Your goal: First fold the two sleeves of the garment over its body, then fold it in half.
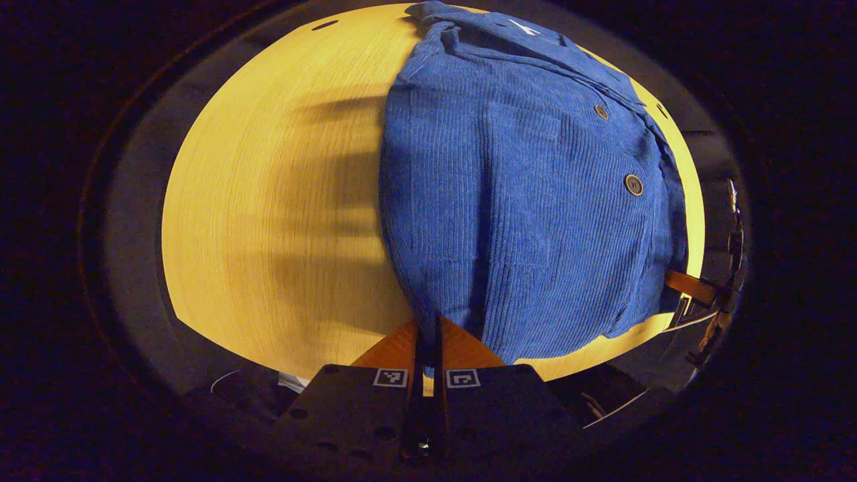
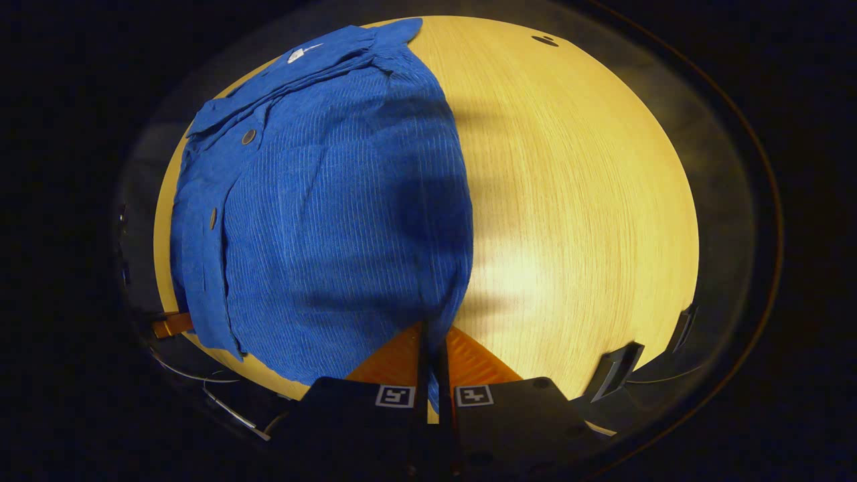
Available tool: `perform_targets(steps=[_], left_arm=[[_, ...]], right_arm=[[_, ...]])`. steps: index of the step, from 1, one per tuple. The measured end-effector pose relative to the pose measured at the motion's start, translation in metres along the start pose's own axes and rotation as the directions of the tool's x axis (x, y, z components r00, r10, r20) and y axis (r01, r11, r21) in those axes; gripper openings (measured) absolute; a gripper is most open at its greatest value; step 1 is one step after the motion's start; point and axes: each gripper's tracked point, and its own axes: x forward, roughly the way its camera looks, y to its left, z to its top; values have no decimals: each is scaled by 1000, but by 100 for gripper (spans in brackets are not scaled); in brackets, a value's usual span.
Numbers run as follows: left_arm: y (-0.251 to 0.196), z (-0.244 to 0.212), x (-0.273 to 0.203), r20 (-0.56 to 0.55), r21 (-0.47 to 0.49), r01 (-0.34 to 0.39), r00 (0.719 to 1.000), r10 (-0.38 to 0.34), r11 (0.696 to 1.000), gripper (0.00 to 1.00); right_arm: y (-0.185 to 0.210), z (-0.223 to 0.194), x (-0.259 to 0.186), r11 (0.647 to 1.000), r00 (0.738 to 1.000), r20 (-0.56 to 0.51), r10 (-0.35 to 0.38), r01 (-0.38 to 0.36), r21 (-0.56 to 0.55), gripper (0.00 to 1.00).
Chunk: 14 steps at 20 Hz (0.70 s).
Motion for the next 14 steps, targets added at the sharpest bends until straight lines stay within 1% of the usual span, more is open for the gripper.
perform_targets(steps=[1,2,3,6,8,11,14], left_arm=[[-3,0,1,4,-3,35,999,-35,999,5],[-6,0,1,28,-24,76,997,-75,997,5],[-7,2,0,49,-42,104,994,-102,994,0],[-7,4,-7,103,7,153,983,-153,988,0],[-11,13,-25,145,19,201,969,-202,979,0],[-19,36,-63,198,21,284,939,-282,959,0],[-19,59,-100,219,27,335,917,-333,942,0]], right_arm=[[2,2,-3,999,999,14,32,-33,31,9],[4,1,0,995,998,15,65,-66,70,1],[5,0,0,992,996,14,92,-93,90,1],[10,4,-15,974,987,58,147,-155,164,1],[18,9,-34,966,980,91,176,-190,176,1],[35,27,-70,958,967,152,204,-229,173,1],[54,53,-105,947,950,200,240,-274,169,1]])
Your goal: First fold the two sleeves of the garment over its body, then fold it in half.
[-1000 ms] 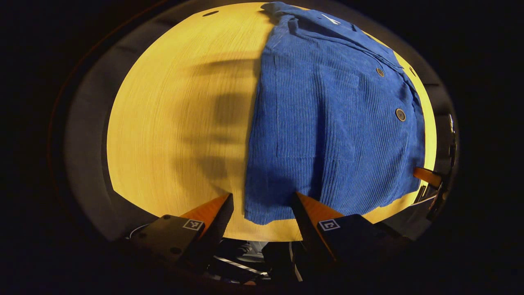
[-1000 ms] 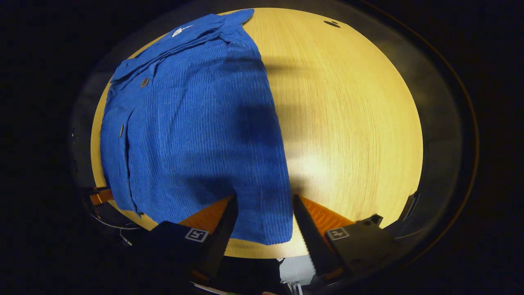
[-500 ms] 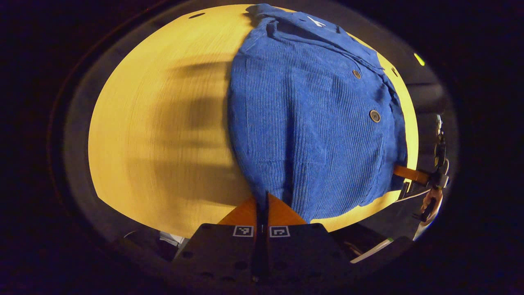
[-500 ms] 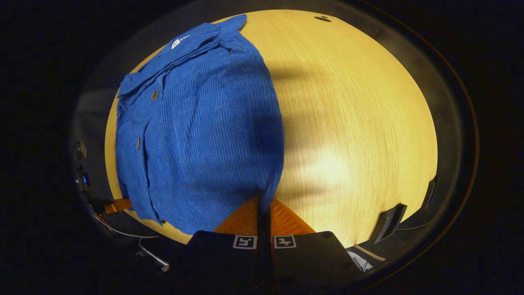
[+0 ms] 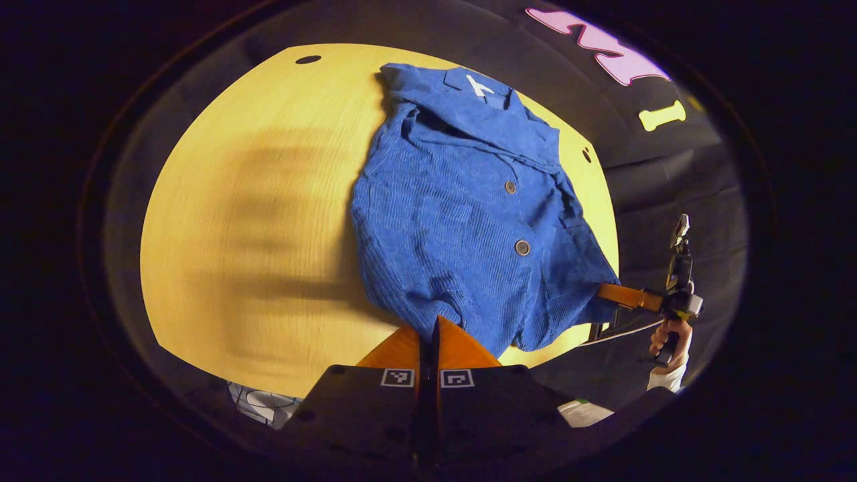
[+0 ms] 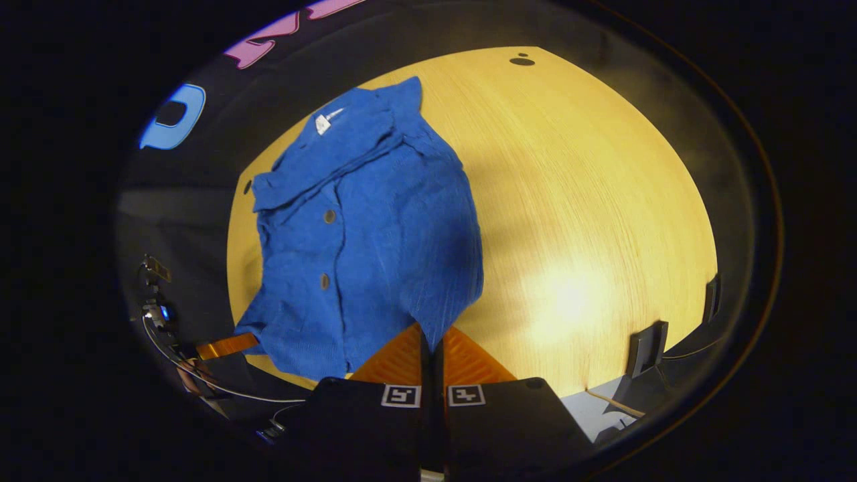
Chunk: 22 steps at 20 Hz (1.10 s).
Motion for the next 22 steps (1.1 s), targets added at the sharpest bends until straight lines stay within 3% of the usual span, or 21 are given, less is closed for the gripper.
perform_targets(steps=[4,8,10,11,14,17,22], left_arm=[[-7,58,-36,29,33,6,1000,-7,999,0],[-17,129,-56,66,64,-14,998,10,998,0],[-29,172,-60,94,23,7,996,-9,1000,0],[-30,193,-57,100,-14,8,995,-7,1000,0],[-6,262,-38,154,-91,-82,983,95,993,0],[14,320,-15,174,-216,-128,970,167,968,0],[39,339,48,87,-253,-237,960,266,938,0]], right_arm=[[28,55,-27,1000,998,65,11,-9,-19,1],[51,143,-43,999,986,164,34,-34,1,1],[57,196,-37,999,980,195,34,-36,4,1],[60,223,-28,999,979,200,43,-43,-5,1],[73,300,15,996,976,199,89,-92,6,0],[74,348,66,988,976,178,128,-141,62,0],[78,383,129,982,972,169,162,-175,67,0]])
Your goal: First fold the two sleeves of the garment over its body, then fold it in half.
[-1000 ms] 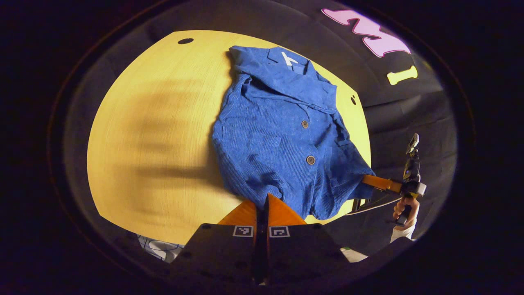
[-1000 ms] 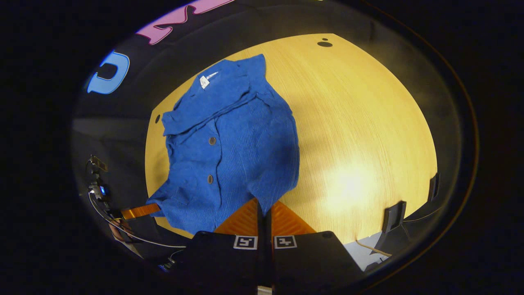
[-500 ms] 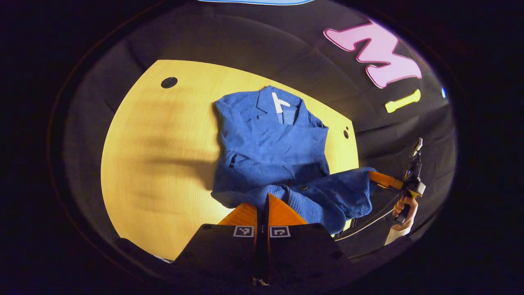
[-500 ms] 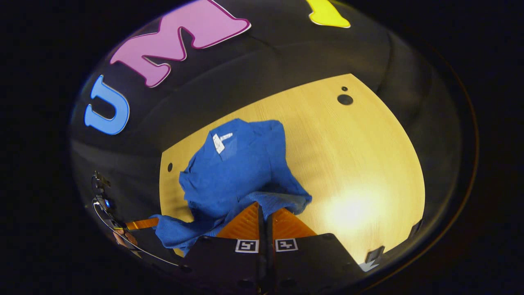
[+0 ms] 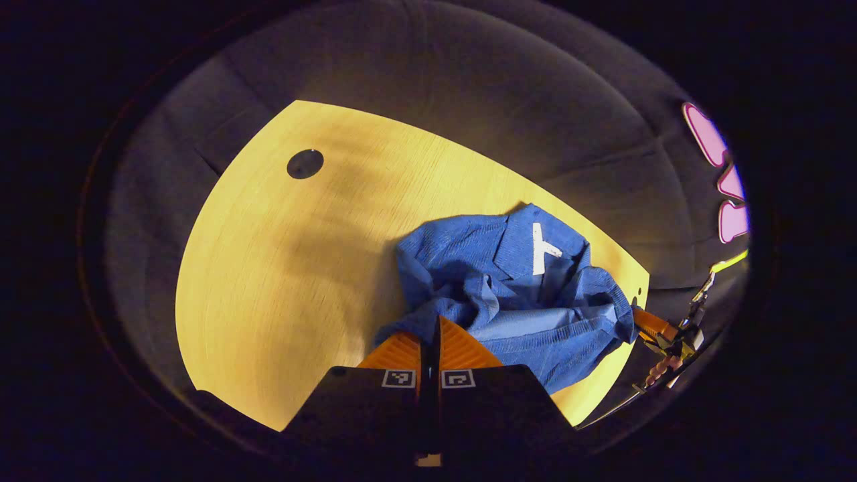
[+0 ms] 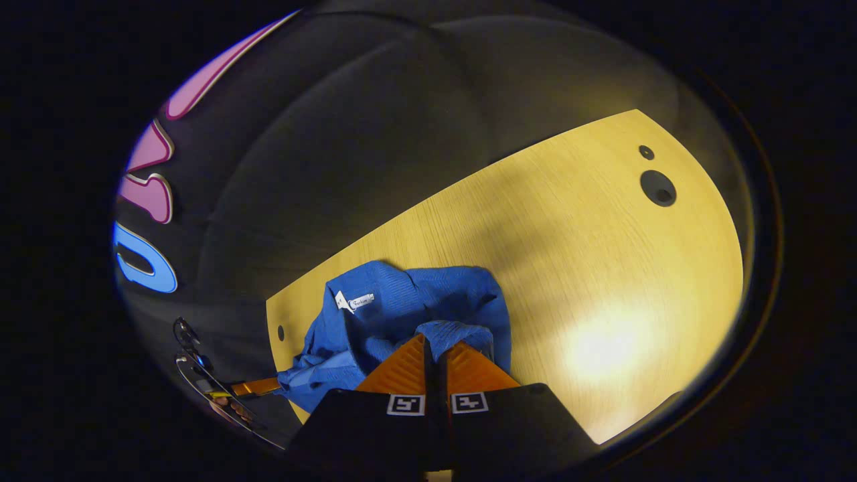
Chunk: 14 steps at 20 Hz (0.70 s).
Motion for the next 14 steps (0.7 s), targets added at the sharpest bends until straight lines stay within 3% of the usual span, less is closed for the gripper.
perform_targets(steps=[2,5,6,7,8,10,14], left_arm=[[4,5,19,-18,17,-49,999,49,999,0],[-7,15,22,27,79,-60,998,58,995,0],[-15,17,19,50,97,-44,998,40,994,2],[-22,19,18,74,110,-19,997,11,994,7],[-29,20,14,91,118,19,995,-30,993,19],[-32,28,6,174,120,25,984,-46,992,78],[-38,41,-23,361,115,8,931,-49,993,82]], right_arm=[[6,13,14,999,999,8,36,-36,4,0],[5,27,22,991,996,24,90,-92,99,1],[4,35,19,988,993,43,110,-114,106,12],[8,41,16,982,986,75,149,-157,107,33],[8,47,9,981,981,116,156,-168,98,53],[12,71,-3,980,962,205,178,-193,54,95],[23,72,-35,977,939,269,214,-203,-68,95]])
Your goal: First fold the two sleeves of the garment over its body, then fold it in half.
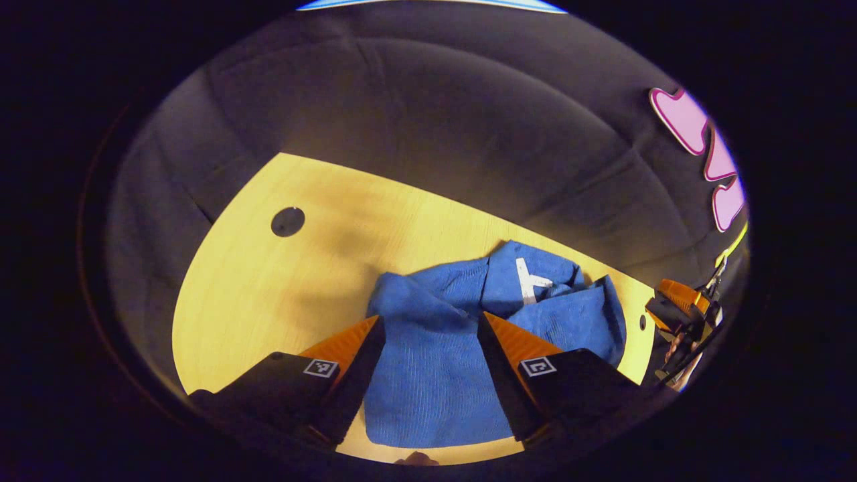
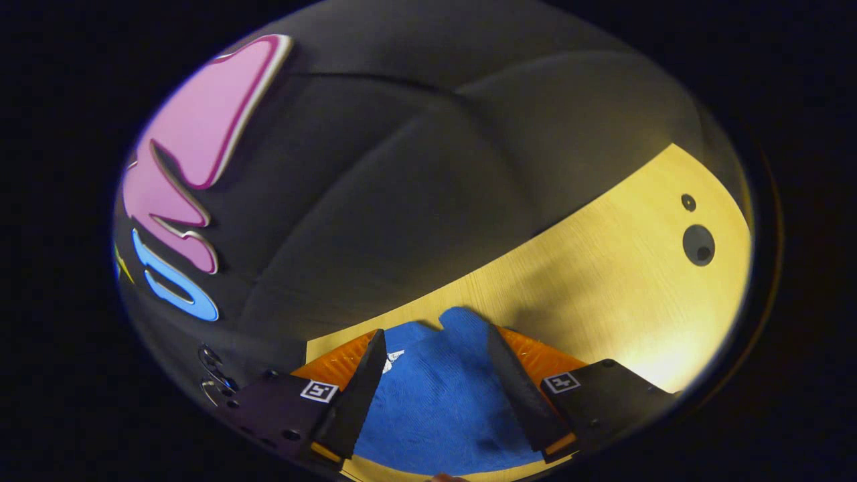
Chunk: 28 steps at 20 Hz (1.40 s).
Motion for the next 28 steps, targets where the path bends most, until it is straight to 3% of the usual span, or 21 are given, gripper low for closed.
perform_targets(steps=[4,5,6,7,8,9,13,18,20,21,23,24,28], left_arm=[[-24,21,-57,184,-18,70,981,-65,997,83],[-32,30,-77,246,-28,105,965,-95,994,83],[-40,34,-98,292,-28,125,950,-112,992,83],[-43,34,-117,322,-18,116,941,-104,993,83],[-41,28,-131,358,6,90,930,-86,996,83],[-45,26,-147,393,46,68,916,-81,997,81],[-79,5,-220,513,169,71,845,-149,983,83],[-89,-28,-329,674,269,29,709,-210,963,83],[-88,-35,-377,754,300,4,611,-239,954,82],[-88,-49,-393,767,325,-11,587,-257,946,80],[-84,-74,-423,785,358,-55,558,-269,932,80],[-80,-87,-436,788,362,-69,556,-266,930,80],[-78,-141,-468,780,342,13,553,-292,940,80]], right_arm=[[29,1,-48,984,996,82,34,-19,-176,95],[36,1,-66,975,994,104,39,-15,-220,84],[43,1,-82,966,991,128,43,-9,-258,95],[51,-2,-99,959,988,149,43,2,-285,95],[60,-6,-117,953,984,170,51,3,-303,87],[69,-8,-133,948,979,197,57,9,-319,97],[102,-24,-206,926,953,291,88,29,-376,97],[159,-65,-299,899,902,399,163,31,-438,97],[178,-85,-337,881,874,445,193,45,-471,97],[191,-99,-363,878,861,470,194,62,-476,97],[215,-120,-400,874,833,508,220,63,-482,97],[224,-127,-416,868,815,528,241,61,-492,97],[236,-158,-471,841,788,559,257,103,-532,96]])
